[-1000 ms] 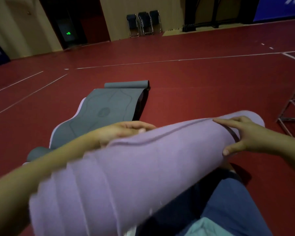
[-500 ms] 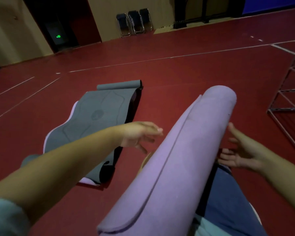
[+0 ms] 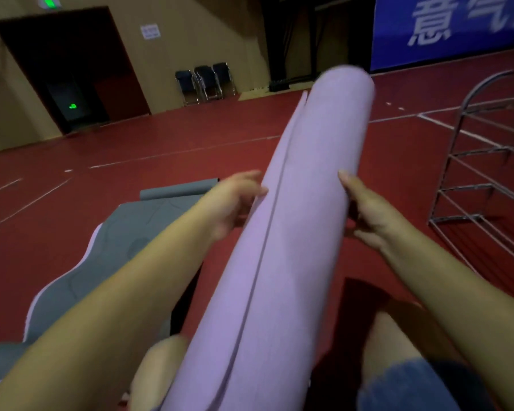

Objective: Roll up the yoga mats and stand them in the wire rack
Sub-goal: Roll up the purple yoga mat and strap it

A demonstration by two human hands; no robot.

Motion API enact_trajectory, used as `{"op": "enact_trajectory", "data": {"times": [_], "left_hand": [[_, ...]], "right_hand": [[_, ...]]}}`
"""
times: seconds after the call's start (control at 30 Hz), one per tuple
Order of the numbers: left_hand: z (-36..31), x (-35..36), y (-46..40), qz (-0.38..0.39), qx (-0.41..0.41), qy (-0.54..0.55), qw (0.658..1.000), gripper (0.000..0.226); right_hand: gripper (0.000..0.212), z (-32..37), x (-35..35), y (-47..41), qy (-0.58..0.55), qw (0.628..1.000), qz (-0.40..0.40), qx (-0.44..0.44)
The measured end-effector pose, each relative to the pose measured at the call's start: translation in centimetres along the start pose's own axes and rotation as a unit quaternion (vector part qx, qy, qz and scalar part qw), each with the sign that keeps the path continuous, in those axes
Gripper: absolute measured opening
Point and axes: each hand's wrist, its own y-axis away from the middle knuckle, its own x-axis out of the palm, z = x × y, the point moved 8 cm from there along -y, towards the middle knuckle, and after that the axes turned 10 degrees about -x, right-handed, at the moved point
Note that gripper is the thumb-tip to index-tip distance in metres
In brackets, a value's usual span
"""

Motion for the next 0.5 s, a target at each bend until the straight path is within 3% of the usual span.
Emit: {"op": "enact_trajectory", "data": {"times": [0.13,0.2,0.33,0.4,0.5], "left_hand": [[-8.0,0.0,0.5,-0.043,0.080,-0.051,0.995,0.063],[-8.9,0.1,0.6,-0.040,0.093,-0.050,0.994,0.068],[-4.5,-1.2,-0.3,-0.040,0.097,-0.022,0.994,0.080],[-0.5,-1.7,-1.0,-0.007,0.079,0.008,0.997,0.075],[3.5,-1.8,-0.9,0.048,0.063,0.056,0.995,0.067]], "right_hand": [[0.043,7.8,2.7,-2.7,-0.037,0.990,0.047,-0.127],[0.050,8.9,3.7,-2.9,-0.025,0.984,0.079,-0.155],[0.085,4.8,4.5,-2.6,0.056,0.975,0.133,-0.167],[0.100,1.4,4.4,-2.0,0.083,0.972,0.159,-0.149],[0.084,-2.8,4.3,-0.9,0.121,0.969,0.193,-0.096]]}}
